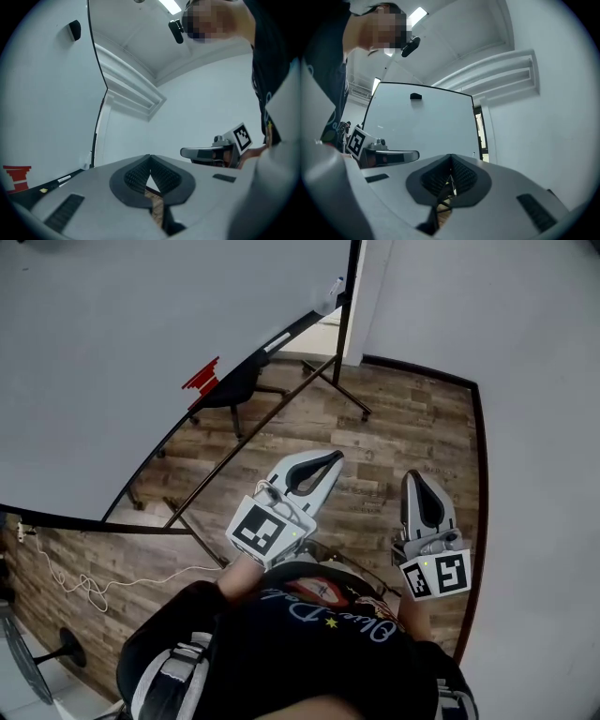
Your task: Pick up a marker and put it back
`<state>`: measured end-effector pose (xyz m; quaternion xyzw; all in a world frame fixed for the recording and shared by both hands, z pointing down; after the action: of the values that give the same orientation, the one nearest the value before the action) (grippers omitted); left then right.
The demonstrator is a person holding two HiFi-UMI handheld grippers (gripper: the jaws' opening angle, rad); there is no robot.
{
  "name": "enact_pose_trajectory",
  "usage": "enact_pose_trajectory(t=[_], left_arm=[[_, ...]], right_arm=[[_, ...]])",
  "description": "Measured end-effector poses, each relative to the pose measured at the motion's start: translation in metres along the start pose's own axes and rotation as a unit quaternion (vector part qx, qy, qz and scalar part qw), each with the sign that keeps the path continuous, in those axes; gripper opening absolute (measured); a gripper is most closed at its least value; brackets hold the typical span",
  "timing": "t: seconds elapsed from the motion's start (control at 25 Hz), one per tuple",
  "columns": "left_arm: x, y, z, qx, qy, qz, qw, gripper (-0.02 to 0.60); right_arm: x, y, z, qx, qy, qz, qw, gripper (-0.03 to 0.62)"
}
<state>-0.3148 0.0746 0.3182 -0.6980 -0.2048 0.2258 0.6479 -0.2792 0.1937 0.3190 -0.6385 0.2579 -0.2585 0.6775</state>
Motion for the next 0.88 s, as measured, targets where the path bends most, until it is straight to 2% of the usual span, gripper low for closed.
enact_pose_trajectory(t=[0.24,0.52,0.88], left_arm=[[-0.010,-0.005,-0.012,-0.016,-0.005,0.004,0.9998,0.003],[-0.024,-0.011,-0.032,-0.004,-0.008,-0.006,0.9999,0.003],[-0.033,-0.011,-0.046,-0.013,-0.004,0.004,0.9999,0.003]], right_arm=[[0.007,0.001,-0.003,-0.010,-0.022,0.001,1.000,0.000],[0.012,-0.003,-0.012,-0.008,-0.036,-0.002,0.999,0.000],[0.020,-0.005,-0.010,0.000,-0.046,-0.010,0.999,0.000]])
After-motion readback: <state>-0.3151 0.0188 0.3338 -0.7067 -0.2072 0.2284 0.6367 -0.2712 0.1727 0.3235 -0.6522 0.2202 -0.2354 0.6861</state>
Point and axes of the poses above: the fingertips, and each gripper's own axes: x forward along the fingers, z to its right, y out of its top, the point moved 1 cm from there along -x, backward along the fingers, and after that the axes turned 11 degrees about -y, right-handed, at the moved point
